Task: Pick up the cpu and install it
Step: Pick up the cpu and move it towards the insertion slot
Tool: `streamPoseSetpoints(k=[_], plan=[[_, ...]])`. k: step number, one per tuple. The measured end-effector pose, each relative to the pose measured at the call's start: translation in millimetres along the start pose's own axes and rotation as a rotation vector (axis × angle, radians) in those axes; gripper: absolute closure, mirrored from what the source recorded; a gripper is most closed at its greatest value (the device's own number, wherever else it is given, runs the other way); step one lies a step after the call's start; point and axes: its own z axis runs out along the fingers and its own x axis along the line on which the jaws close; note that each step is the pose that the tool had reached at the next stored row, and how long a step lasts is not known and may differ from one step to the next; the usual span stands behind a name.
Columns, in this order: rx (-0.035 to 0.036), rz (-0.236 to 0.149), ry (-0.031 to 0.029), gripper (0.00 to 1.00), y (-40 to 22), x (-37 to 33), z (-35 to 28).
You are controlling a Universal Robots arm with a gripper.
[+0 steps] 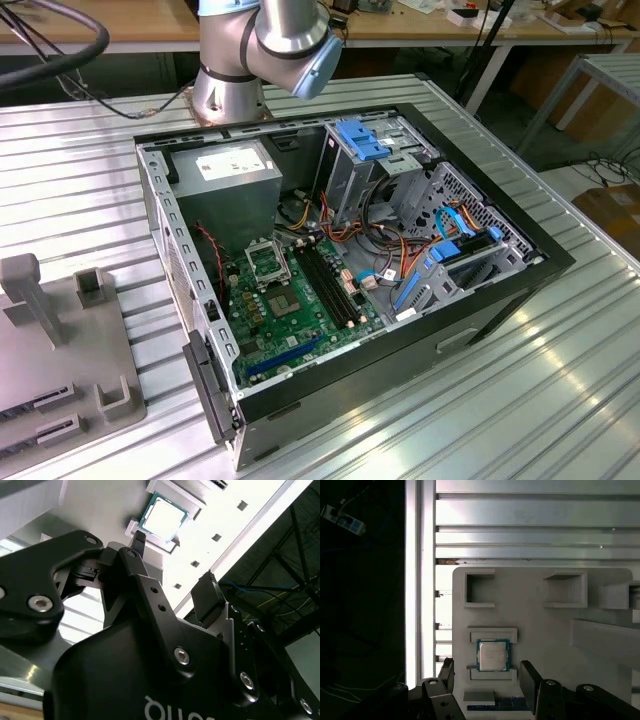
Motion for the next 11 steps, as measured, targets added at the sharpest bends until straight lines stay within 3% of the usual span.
streamPoseSetpoints(k=[11], plan=[[0.0016, 0.007, -0.0004, 0.36, -5.1, -3.7, 23.4]])
